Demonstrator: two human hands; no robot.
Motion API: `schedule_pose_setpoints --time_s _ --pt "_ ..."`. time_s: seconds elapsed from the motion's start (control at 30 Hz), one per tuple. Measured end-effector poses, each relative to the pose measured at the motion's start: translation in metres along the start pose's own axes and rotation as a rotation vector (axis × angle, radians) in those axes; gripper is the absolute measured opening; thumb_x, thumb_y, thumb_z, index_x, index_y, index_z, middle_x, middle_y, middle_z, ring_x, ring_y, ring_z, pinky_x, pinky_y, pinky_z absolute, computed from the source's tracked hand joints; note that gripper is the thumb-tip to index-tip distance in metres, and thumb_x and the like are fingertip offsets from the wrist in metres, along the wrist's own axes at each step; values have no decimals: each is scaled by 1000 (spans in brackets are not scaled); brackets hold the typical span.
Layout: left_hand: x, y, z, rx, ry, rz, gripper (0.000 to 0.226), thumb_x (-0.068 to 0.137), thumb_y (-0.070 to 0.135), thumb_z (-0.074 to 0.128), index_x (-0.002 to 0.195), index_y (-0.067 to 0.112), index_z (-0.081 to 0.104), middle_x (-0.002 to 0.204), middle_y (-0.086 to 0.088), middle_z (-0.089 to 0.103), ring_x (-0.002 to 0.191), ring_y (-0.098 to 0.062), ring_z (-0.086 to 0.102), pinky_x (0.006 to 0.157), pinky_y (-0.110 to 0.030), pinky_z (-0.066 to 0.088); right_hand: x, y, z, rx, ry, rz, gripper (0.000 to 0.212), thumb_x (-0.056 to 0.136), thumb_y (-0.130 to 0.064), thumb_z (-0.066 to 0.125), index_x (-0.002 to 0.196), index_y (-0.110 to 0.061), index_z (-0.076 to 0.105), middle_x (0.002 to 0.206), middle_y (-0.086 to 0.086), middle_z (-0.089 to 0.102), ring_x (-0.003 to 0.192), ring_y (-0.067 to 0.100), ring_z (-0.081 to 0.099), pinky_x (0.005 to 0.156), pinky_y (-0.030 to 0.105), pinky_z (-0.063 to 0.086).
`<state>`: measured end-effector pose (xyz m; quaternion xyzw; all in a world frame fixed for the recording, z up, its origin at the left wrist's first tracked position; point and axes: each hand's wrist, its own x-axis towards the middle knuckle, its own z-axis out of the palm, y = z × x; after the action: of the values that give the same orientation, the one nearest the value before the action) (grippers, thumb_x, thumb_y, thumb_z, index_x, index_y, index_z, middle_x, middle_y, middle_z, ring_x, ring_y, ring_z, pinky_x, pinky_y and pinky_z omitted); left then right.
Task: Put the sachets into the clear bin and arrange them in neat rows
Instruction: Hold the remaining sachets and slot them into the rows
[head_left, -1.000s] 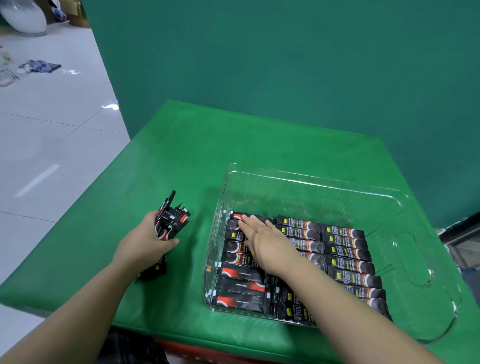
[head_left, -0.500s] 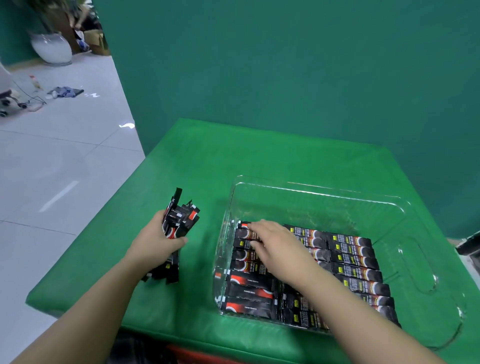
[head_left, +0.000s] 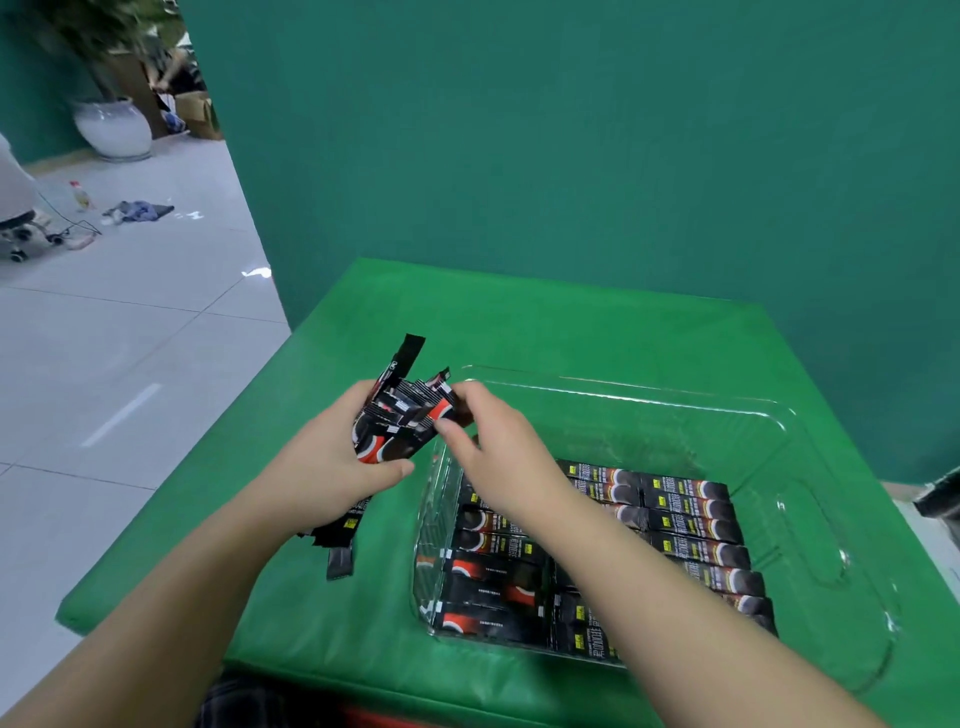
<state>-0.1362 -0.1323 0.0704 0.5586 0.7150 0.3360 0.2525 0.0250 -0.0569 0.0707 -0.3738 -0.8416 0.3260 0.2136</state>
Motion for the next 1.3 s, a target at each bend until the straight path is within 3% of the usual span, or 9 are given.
schedule_pose_setpoints --time_s 0.1,0.2,0.33,0.53,0.73,0.83,1.07,1.2,1.3 --pt "-1 3 0 -12 -5 5 55 75 21 79 101 54 43 93 23 66 84 3 63 73 -13 44 -1 1 1 135 60 3 11 97 -28 50 106 -22 51 92 -11 57 77 5 52 67 23 42" --pt "-1 6 2 -18 -22 18 55 75 19 79 102 51 44 92 24 66 84 6 61 70 -8 43 0 6 4 326 133 21 5 95 -25 54 97 -25 50 80 -13 51 64 0 44 60 20 35" --pt "0 8 7 2 -37 25 56 75 21 79 106 50 43 97 22 65 84 5 62 74 -15 47 1 12 3 358 207 25 21 92 -17 58 81 -33 51 72 -12 52 66 6 48 65 25 41" --pt "0 4 5 2 -1 -10 54 78 21 77 109 46 41 97 26 63 85 6 61 66 -8 40 -2 23 -9 390 301 129 19 94 -15 54 78 -25 49 77 1 57 82 29 63 77 46 53" --pt "1 -1 3 21 26 -19 55 78 22 77 117 39 43 99 24 62 87 3 60 69 -12 41 -4 29 -10 492 206 90 24 91 -11 58 94 -34 52 80 3 56 75 19 55 78 43 51" --pt "1 -2 1 32 27 -24 54 78 22 77 116 39 42 98 24 62 86 4 60 68 -11 40 -3 29 -10 486 149 77 18 90 -10 61 88 -27 57 80 2 58 73 15 53 73 42 52" --pt "3 -13 2 32 66 -70 50 80 18 74 114 39 43 92 17 65 78 -3 63 62 -15 41 -8 46 -8 486 344 180 17 91 -12 60 78 -22 55 76 1 61 74 20 58 79 44 51" --pt "8 -37 6 25 77 -147 53 80 18 75 118 34 43 96 17 61 86 -5 60 67 -23 42 -17 69 -18 435 398 212 17 90 -16 61 79 -6 53 74 9 56 70 18 52 72 40 47" --pt "9 -60 14 38 63 -228 56 80 18 74 125 29 43 98 16 60 87 -7 58 71 -31 43 -30 84 -20 387 385 247 7 91 -17 60 85 -15 58 82 8 64 73 13 56 72 32 46"
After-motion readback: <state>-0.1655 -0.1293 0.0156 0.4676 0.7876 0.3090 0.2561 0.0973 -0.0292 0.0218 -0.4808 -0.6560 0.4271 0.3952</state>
